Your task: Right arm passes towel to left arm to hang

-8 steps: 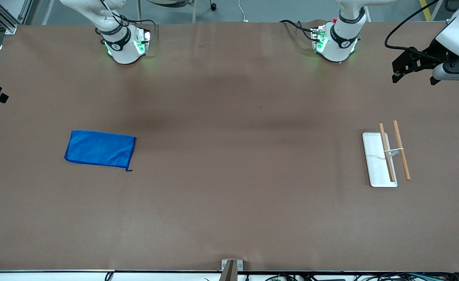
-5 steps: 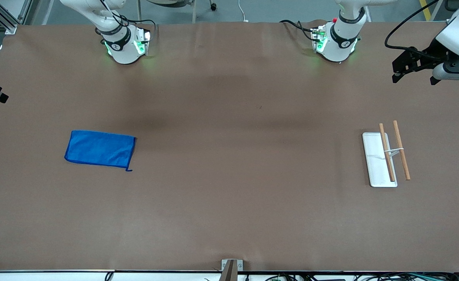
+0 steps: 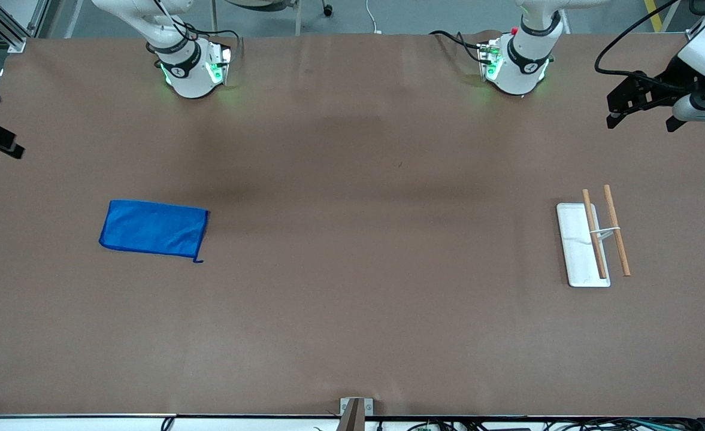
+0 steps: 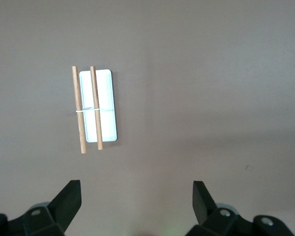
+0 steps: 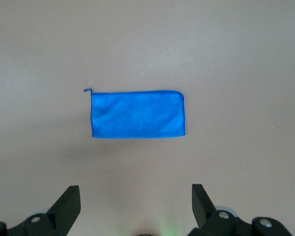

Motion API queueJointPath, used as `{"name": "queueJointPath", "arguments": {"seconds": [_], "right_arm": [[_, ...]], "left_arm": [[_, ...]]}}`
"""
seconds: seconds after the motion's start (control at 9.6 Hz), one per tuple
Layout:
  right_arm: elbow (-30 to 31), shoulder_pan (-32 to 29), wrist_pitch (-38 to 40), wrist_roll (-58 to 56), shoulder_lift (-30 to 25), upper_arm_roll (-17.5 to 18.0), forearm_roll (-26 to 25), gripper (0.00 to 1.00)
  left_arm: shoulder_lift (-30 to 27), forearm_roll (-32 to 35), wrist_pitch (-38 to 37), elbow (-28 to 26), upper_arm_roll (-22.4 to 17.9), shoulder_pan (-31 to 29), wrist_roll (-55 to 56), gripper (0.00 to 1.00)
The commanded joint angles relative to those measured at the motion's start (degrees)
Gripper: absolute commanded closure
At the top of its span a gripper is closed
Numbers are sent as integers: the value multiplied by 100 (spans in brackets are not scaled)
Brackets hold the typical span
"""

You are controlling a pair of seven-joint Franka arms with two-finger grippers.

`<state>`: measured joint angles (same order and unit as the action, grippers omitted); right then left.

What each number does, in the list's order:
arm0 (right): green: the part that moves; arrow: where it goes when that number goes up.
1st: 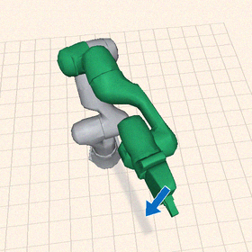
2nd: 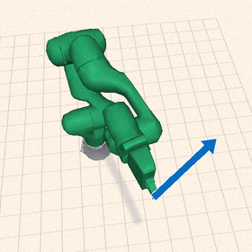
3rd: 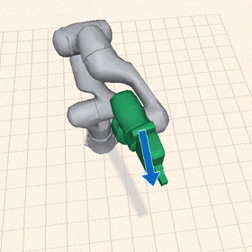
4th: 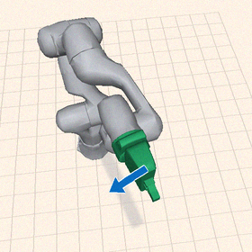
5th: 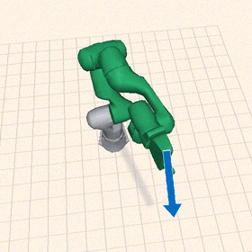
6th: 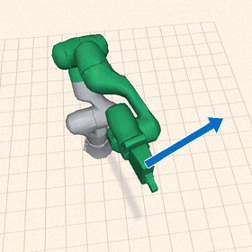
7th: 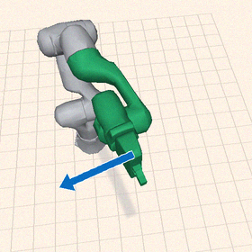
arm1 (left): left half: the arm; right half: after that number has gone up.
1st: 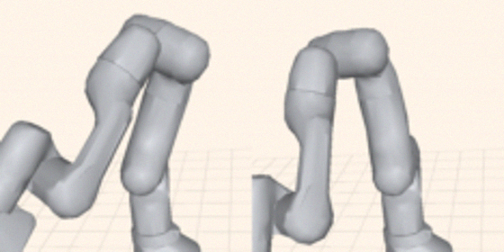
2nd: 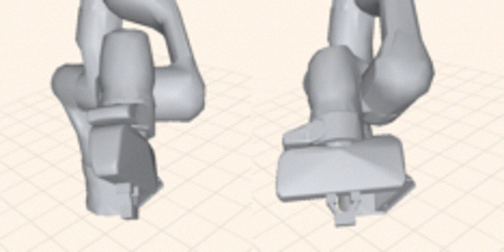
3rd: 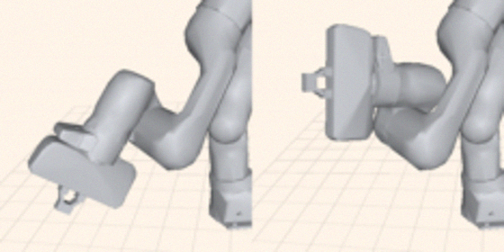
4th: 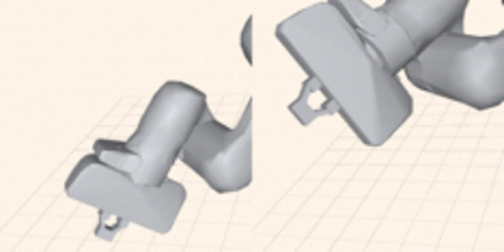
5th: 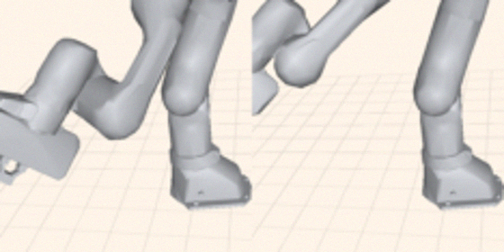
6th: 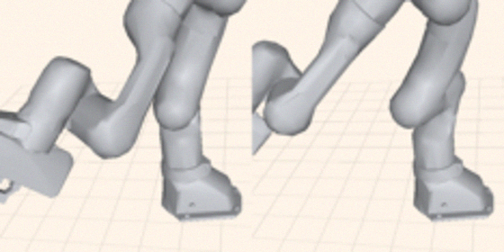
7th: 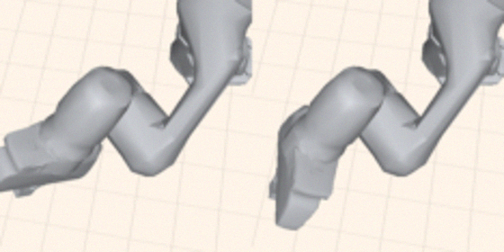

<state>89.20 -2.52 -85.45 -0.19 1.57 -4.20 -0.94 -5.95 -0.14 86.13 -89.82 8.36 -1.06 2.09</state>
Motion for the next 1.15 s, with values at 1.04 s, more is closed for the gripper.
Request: {"name": "queueJointPath", "arguments": {"seconds": [1.04], "right_arm": [[4562,-109,-6993,-675,1731,-1,-2,2]], "left_arm": [[182,93,-334,26,7,54,169,0]]}}
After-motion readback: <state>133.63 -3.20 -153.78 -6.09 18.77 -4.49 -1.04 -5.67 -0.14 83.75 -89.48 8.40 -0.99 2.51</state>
